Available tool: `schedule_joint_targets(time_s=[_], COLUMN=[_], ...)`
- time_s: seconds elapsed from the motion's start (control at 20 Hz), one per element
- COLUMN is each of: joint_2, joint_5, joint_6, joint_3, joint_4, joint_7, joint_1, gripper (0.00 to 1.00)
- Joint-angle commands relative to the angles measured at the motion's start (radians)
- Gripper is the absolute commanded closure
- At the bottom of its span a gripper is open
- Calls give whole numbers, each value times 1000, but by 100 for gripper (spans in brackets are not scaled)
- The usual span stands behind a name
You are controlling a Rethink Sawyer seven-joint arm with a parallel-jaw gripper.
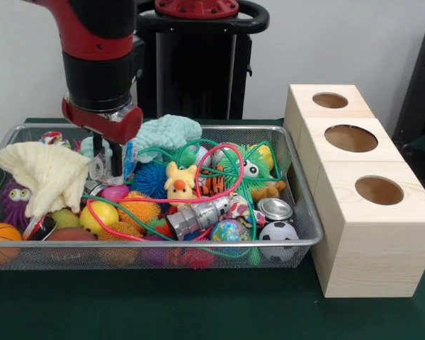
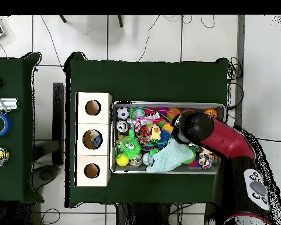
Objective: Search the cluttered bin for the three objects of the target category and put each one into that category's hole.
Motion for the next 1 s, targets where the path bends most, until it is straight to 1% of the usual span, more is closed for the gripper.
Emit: schedule_joint_targets(time_s=[0.05,0.25,0.5,0.7,0.9,1.0], joint_2=[-50,-55,-48,-63,-83,-84], joint_5=[-53,-29,-13,-13,-14,-15], joint_6=[241,265,304,321,304,293], joint_3=[86,79,61,44,18,-4], joint_4=[-73,-71,-100,-100,-86,-86], joint_7=[-62,12,77,102,152,196], joint_1=[28,43,71,97,152,192], gripper=[100,100,100,100,100,100])
